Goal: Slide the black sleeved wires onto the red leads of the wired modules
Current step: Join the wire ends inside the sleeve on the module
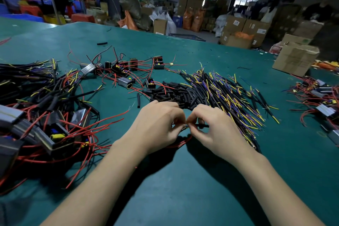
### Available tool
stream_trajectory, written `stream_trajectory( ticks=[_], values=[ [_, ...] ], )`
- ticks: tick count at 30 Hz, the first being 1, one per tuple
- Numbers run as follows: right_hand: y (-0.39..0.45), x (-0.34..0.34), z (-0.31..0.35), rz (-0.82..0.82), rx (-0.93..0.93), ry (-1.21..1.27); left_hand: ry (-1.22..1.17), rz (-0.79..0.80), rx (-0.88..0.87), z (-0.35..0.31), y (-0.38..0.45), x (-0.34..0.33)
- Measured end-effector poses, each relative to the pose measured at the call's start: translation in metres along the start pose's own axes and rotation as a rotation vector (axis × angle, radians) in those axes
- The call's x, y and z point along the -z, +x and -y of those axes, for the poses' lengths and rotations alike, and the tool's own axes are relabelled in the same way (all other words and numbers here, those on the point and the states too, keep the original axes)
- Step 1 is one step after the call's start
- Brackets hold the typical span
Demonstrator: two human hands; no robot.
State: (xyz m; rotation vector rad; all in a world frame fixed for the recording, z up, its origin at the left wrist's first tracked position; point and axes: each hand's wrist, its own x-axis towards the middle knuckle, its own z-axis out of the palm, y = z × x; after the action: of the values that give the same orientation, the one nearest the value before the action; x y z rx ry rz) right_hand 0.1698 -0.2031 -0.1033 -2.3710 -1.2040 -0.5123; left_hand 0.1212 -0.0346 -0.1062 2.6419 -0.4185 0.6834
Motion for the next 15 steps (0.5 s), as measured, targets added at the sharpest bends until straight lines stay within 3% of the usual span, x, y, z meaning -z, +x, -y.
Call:
stream_trajectory(
  ticks=[5,8,11,15],
  values=[
    [0.005,-0.0018,0.0059,-0.121,0.297,-0.324,-0.304,0.05,0.242,0.0032,0.0018,-0.0015],
    [0.0068,-0.0039,0.0054,-0.187,0.373,-0.406,-0.453,0.087,0.303,0.007,0.0038,0.0015],
    [0.0052,-0.0054,0.0024,-0.21,0.312,-0.33,-0.543,0.082,0.331,0.0082,0.0044,0.0017],
    [-0.0017,-0.0071,-0.0032,-0.12,0.081,0.014,-0.5,0.027,0.279,0.0081,0.0024,-0.0014]
  ],
)
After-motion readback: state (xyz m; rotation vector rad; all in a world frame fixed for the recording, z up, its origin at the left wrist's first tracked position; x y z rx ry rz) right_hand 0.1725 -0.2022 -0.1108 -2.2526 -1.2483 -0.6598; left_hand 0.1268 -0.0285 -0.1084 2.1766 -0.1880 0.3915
